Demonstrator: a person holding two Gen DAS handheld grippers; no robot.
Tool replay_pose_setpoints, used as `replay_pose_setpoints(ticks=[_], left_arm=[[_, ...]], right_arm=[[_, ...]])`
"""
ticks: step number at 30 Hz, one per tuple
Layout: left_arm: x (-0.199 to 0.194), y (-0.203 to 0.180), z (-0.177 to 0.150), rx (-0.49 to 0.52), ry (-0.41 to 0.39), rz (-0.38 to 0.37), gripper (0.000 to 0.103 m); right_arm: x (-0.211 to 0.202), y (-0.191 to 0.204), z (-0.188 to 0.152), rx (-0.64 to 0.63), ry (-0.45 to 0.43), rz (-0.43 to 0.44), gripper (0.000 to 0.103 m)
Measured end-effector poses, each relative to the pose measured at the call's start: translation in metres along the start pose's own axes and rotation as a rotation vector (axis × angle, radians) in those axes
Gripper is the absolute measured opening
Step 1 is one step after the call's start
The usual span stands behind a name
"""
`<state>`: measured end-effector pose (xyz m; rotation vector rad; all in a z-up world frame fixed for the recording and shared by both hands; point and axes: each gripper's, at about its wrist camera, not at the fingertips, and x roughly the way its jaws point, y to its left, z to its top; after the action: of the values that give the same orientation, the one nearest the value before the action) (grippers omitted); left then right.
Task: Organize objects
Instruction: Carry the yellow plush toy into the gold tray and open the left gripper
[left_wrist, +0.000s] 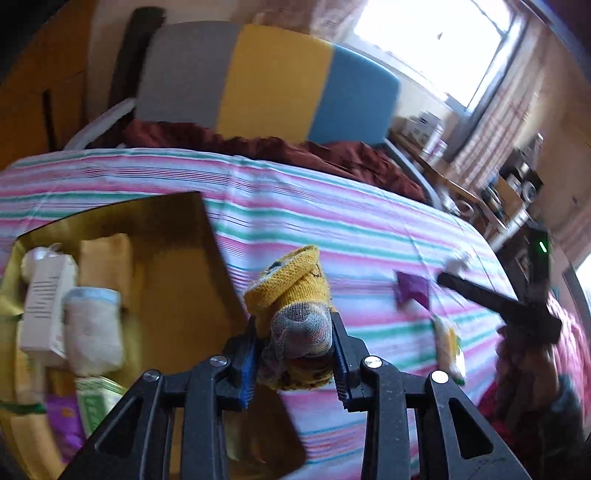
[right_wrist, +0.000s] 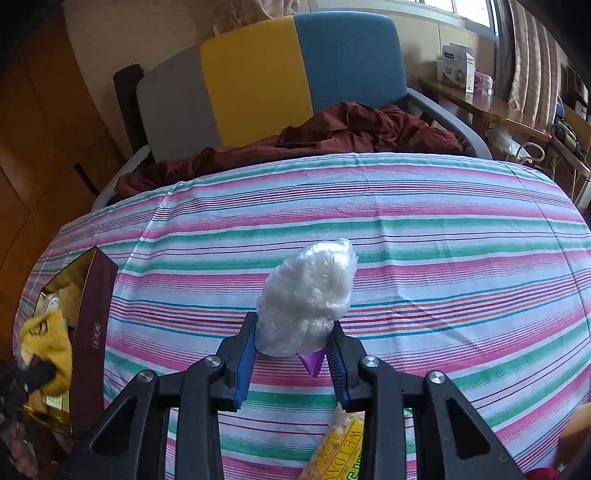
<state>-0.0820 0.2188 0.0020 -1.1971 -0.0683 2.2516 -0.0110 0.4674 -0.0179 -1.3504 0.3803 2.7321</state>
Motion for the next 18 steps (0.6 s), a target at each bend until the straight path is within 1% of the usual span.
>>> replay_pose_setpoints(ticks=[2,6,9,12,15,18], left_arm=[[0.005,0.023,0.013,-0.040,0.014,0.046,0.034],[0.023,0.057,0.027,-0.092,0.044,0.104,0.034],[0.039,0.076,0.034,-0.122,0.068,0.138,0.034],[0.056,0.085,0.039,-0.125,0.086,0.178,0.034],[0.074,0.094,0.043,-0.122,0.114,0.200,0.034],[0.086,0.098,0.048,-0.130,0.125,0.216,0.034]], right_arm=[[-0.001,0.001,0.000,-0.004,-0.005,0.006,0.034],[-0.003,0.002,0.001,-0.007,-0.010,0.016,0.034],[-0.002,0.001,0.001,-0.006,-0.005,0.019,0.034],[-0.001,0.003,0.001,-0.012,0.000,0.021,0.034],[0.001,0.005,0.000,-0.024,0.007,0.019,0.034],[0.004,0.006,0.000,-0.032,0.015,0.013,0.034]])
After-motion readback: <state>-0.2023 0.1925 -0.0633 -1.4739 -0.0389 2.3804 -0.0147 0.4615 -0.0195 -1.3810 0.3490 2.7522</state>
